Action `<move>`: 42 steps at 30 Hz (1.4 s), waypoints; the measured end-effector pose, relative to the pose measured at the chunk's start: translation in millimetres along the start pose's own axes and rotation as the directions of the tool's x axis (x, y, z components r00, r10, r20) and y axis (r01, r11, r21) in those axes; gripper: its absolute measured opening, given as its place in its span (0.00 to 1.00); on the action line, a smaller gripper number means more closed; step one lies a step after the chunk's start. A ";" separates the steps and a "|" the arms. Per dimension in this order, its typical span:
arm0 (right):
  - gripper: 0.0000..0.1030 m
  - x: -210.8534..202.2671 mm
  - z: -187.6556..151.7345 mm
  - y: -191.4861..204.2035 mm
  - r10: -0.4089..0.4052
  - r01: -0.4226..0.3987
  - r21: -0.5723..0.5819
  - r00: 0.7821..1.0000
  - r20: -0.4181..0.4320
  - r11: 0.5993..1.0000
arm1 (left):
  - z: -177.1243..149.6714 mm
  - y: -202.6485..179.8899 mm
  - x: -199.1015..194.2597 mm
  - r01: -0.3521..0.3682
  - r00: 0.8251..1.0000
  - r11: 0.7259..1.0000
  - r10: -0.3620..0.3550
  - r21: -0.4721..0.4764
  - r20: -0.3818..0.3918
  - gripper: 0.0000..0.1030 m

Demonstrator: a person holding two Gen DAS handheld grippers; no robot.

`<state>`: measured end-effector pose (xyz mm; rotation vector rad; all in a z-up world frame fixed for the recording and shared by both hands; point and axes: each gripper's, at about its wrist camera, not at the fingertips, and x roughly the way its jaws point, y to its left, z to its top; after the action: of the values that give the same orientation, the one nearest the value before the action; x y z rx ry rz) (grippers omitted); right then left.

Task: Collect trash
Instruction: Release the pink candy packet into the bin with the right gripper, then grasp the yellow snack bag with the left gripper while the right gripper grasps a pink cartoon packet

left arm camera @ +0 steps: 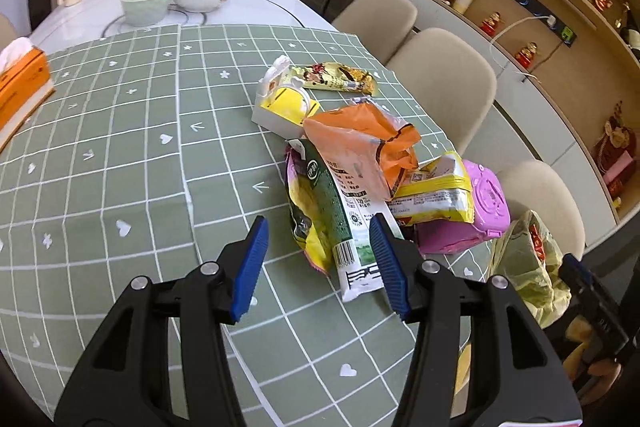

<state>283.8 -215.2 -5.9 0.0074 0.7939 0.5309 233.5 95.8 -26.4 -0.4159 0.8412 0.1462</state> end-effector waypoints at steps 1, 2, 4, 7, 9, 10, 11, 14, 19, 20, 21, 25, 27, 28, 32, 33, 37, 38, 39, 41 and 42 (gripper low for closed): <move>0.54 2.5 -1.9 8.4 -0.002 0.002 -0.005 1.000 -0.011 1.000 | 2.0 1.6 2.7 0.008 1.000 1.000 -0.008 0.008 -0.004 0.49; 0.54 3.4 -3.3 12.7 0.005 -0.005 -0.005 1.000 -0.020 1.000 | 4.6 2.9 4.5 0.016 1.000 1.000 -0.016 0.015 -0.004 0.49; 0.54 5.5 -5.8 23.4 0.019 -0.019 0.005 0.999 -0.031 1.000 | 11.7 2.7 9.2 0.045 0.999 0.997 -0.045 0.058 -0.008 0.49; 0.54 6.9 -7.6 34.5 -0.015 0.015 0.015 0.999 -0.033 1.000 | 21.3 -3.4 18.6 0.091 0.996 0.981 -0.087 0.171 -0.030 0.51; 0.54 8.1 -7.5 39.2 -0.050 0.051 0.018 0.998 -0.042 0.999 | 28.1 -3.9 26.0 0.126 0.992 0.970 -0.119 0.209 -0.047 0.52; 0.54 7.6 -7.9 40.9 -0.061 0.062 0.017 0.997 -0.046 0.998 | 35.4 -1.8 30.5 0.149 0.988 0.967 -0.139 0.209 -0.061 0.52; 0.54 7.5 -7.7 41.8 -0.068 0.069 0.014 0.997 -0.049 0.998 | 42.7 -0.2 32.4 0.166 0.986 0.965 -0.156 0.204 -0.066 0.52; 0.54 5.0 -5.7 43.7 -0.106 0.106 0.004 0.994 -0.039 0.994 | 80.8 -1.9 31.9 0.225 0.974 0.945 -0.223 0.238 -0.034 0.53; 0.54 11.6 3.8 37.4 -0.127 0.128 0.025 0.991 -0.044 0.991 | 144.7 -13.2 57.1 0.190 0.974 0.846 -0.227 0.499 0.013 0.57; 0.54 14.0 4.9 36.2 -0.132 0.133 0.029 0.990 -0.048 0.991 | 155.3 -11.1 70.2 0.174 0.978 0.827 -0.210 0.534 0.007 0.57; 0.54 19.0 6.1 34.7 -0.146 0.148 0.035 0.988 -0.057 0.988 | 163.6 -8.4 82.5 0.169 0.980 0.815 -0.198 0.555 -0.007 0.57; 0.54 34.2 9.2 28.3 -0.172 0.177 0.057 0.982 -0.076 0.983 | 194.1 3.3 143.3 0.231 0.973 0.766 -0.192 0.600 -0.128 0.57; 0.54 42.1 12.4 26.5 -0.198 0.201 0.040 0.978 -0.062 0.979 | 200.3 6.3 167.5 0.265 0.964 0.745 -0.202 0.612 -0.172 0.57; 0.54 46.6 14.8 24.8 -0.218 0.220 0.028 0.974 -0.058 0.975 | 204.3 5.2 183.8 0.283 0.959 0.728 -0.201 0.625 -0.200 0.57; 0.54 61.1 31.6 11.1 -0.286 0.286 0.009 0.957 -0.049 0.958 | 209.6 -7.0 233.1 0.338 0.938 0.657 -0.179 0.674 -0.296 0.57; 0.54 64.2 37.8 5.2 -0.305 0.305 0.008 0.951 -0.048 0.952 | 209.5 -11.6 248.1 0.355 0.929 0.645 -0.163 0.676 -0.332 0.57; 0.54 66.2 56.9 -16.0 -0.330 0.332 0.048 0.943 -0.034 0.942 | 201.9 -19.0 281.9 0.355 0.918 0.651 -0.108 0.671 -0.381 0.56; 0.54 66.5 60.0 -19.4 -0.331 0.332 0.050 0.943 -0.032 0.942 | 200.6 -18.4 283.3 0.353 0.919 0.657 -0.110 0.667 -0.378 0.54; 0.54 68.2 64.1 -22.3 -0.332 0.333 0.043 0.943 -0.031 0.942 | 199.5 -18.2 281.1 0.347 0.924 0.659 -0.120 0.668 -0.362 0.49; 0.54 73.7 70.8 -25.8 -0.324 0.324 0.023 0.946 -0.030 0.946 | 200.2 -15.0 276.5 0.343 0.924 0.686 -0.126 0.641 -0.360 0.35; 0.54 78.4 76.7 -28.5 -0.313 0.313 0.006 0.949 -0.027 0.950 | 202.4 -11.4 271.9 0.349 0.923 0.702 -0.142 0.621 -0.358 0.32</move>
<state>394.1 -189.7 -10.4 -0.1150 0.8046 0.2257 556.8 159.0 -106.7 0.1584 1.0481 -0.4884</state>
